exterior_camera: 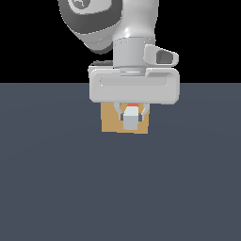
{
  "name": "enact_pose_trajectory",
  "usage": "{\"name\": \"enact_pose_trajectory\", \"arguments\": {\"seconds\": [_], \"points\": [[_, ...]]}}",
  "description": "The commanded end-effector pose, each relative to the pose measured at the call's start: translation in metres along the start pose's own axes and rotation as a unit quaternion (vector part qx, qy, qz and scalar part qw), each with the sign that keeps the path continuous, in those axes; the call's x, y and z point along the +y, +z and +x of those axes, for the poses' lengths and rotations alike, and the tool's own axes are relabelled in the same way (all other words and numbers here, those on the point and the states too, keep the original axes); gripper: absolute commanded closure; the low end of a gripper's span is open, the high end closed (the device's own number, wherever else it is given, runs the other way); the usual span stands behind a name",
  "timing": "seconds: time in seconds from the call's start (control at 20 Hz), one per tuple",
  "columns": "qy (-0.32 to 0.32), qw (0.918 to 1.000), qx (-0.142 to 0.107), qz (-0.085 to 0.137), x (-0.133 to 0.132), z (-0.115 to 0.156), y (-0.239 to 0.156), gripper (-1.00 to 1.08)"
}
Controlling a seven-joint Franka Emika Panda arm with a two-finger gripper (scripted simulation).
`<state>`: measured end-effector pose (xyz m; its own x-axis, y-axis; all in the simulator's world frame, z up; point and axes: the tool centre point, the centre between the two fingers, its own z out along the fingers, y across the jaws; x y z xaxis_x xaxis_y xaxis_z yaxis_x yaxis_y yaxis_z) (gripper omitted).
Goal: Insert the peg into the horizontal hole in a box.
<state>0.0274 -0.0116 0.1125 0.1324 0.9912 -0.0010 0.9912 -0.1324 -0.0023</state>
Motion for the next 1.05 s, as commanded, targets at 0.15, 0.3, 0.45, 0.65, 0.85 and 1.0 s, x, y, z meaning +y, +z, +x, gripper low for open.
{"name": "enact_pose_trajectory", "arguments": {"seconds": [0.15,0.3,0.45,0.65,0.85,1.0], "points": [[0.000,1.0000,0.000,-0.001,0.000,0.015,-0.001,1.08],[0.000,1.0000,0.000,-0.001,-0.001,0.035,-0.001,1.08],[0.000,1.0000,0.000,-0.002,-0.001,0.062,-0.002,1.08],[0.000,1.0000,0.000,-0.002,-0.001,0.089,-0.002,1.08],[0.000,1.0000,0.000,-0.002,0.000,0.102,-0.002,1.08],[0.000,1.0000,0.000,-0.002,0.001,0.102,-0.002,1.08]]}}
